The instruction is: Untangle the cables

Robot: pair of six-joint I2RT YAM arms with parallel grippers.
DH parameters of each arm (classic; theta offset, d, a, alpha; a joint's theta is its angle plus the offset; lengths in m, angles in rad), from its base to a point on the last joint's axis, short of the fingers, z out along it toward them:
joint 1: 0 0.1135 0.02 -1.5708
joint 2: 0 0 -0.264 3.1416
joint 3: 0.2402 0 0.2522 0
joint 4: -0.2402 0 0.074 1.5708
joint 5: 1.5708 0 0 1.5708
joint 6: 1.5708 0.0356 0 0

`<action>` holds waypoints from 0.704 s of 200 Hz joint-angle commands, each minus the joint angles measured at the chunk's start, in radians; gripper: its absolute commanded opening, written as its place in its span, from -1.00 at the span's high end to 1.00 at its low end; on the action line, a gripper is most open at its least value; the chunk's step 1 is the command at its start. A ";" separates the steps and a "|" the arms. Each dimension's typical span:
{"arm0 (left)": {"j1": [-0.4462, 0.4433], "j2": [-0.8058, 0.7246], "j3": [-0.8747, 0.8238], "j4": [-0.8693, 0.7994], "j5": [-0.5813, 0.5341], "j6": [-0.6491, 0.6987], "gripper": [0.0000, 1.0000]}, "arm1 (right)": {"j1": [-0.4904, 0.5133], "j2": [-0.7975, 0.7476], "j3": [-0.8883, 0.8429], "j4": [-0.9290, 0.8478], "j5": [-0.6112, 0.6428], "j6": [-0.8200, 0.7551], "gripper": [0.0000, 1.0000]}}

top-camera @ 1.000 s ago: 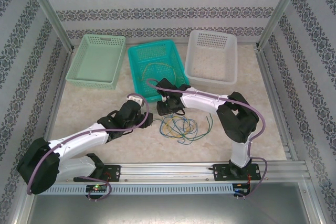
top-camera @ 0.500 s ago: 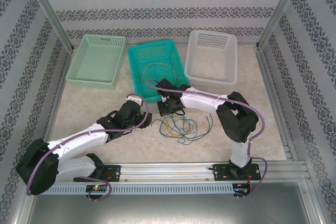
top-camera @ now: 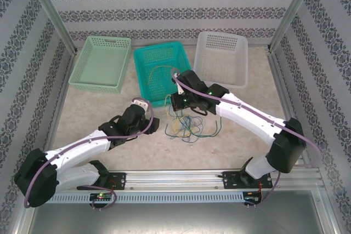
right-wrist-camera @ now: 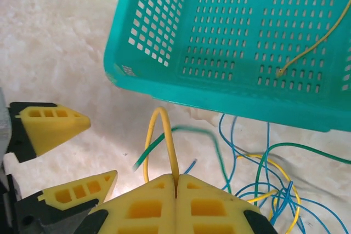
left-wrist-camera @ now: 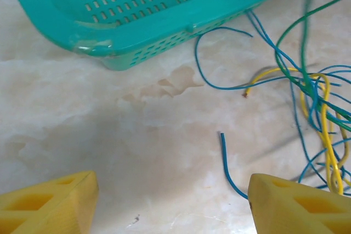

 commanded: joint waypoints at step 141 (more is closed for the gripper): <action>0.010 0.082 0.190 0.270 0.282 0.053 -0.49 | -0.010 -0.185 -0.053 0.198 -0.055 0.006 1.00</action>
